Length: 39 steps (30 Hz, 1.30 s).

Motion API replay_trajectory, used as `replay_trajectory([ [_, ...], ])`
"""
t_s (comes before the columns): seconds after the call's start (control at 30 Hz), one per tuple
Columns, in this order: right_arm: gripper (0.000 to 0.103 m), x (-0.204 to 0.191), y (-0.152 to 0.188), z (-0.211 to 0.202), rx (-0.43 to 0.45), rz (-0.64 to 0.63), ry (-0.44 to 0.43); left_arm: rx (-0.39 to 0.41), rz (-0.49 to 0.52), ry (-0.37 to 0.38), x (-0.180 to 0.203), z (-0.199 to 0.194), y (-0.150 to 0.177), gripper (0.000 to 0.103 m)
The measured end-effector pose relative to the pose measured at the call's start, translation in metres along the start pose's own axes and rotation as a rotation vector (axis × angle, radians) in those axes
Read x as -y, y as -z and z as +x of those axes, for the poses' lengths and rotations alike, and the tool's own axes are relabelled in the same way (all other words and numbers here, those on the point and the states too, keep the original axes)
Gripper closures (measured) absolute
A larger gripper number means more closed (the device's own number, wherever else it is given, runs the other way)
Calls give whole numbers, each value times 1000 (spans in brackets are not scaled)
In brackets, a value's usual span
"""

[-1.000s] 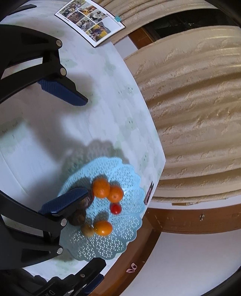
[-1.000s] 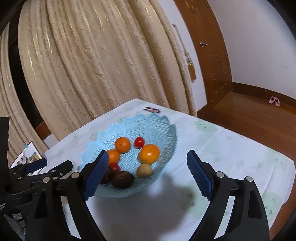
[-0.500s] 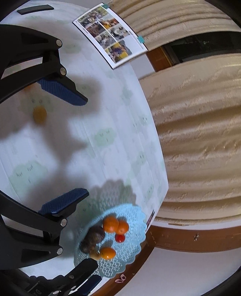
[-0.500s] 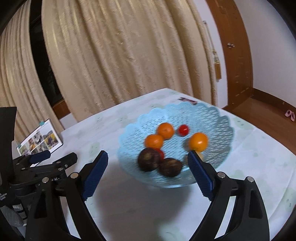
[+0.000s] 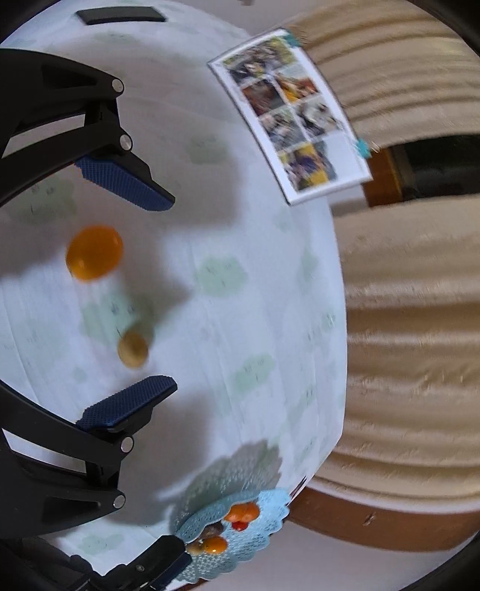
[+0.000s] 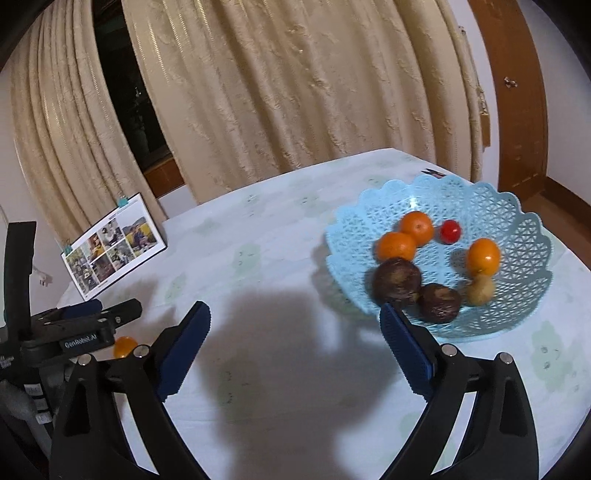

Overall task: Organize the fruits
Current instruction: 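Move both grippers back over the orange and small yellow fruit, then grasp the orange with the left gripper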

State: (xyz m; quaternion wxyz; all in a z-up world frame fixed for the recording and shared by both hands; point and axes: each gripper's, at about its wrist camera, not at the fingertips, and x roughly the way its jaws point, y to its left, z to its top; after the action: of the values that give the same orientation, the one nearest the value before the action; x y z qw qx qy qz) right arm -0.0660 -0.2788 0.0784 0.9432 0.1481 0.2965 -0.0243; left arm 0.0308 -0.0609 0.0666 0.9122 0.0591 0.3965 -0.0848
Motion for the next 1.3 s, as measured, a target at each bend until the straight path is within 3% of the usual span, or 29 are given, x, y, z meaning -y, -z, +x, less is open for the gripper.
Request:
replay_trajectory([
  [0.3,9,-23,6,9,-34,-51,-34,-44,-137,-15,-56,5,13,13],
  [0.87,9,-50,23,33,-118,-112,-71,-128,-116,31,-44,27,42,13],
  [1.0,9,-52,25,37,-131,-119,-74,-141,-111,33,-43,33,46,32],
  [1.13,9,-55,25,38,-137,-129,-75,-129,-103,70,-41,28,46,61],
  [1.3,9,-62,24,40,-144,-162,-75,-108,-89,67,-39,20,46,62],
])
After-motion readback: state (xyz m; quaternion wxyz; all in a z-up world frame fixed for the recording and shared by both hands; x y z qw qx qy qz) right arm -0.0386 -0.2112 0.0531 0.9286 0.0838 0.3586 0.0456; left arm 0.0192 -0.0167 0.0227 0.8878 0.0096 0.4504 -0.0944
